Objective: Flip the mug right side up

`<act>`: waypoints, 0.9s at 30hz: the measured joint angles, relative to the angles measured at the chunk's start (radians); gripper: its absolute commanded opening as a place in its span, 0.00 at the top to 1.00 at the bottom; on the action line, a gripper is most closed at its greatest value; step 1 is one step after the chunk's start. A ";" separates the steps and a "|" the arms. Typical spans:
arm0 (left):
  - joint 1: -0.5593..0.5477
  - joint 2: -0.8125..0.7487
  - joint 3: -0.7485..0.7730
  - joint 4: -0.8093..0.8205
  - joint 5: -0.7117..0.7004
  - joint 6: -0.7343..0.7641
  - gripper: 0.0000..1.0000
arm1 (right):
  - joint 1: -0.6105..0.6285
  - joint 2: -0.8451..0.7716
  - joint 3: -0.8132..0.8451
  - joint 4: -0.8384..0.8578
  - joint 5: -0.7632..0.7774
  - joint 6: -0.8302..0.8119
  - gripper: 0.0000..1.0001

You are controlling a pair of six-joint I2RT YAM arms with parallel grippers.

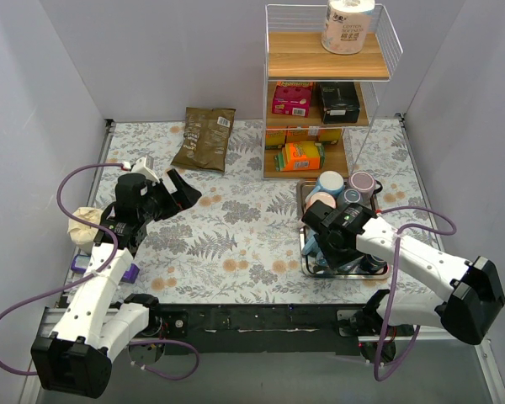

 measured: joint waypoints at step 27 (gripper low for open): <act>0.000 -0.021 0.000 -0.019 -0.029 0.055 0.02 | 0.000 0.041 -0.053 0.008 0.008 0.006 0.62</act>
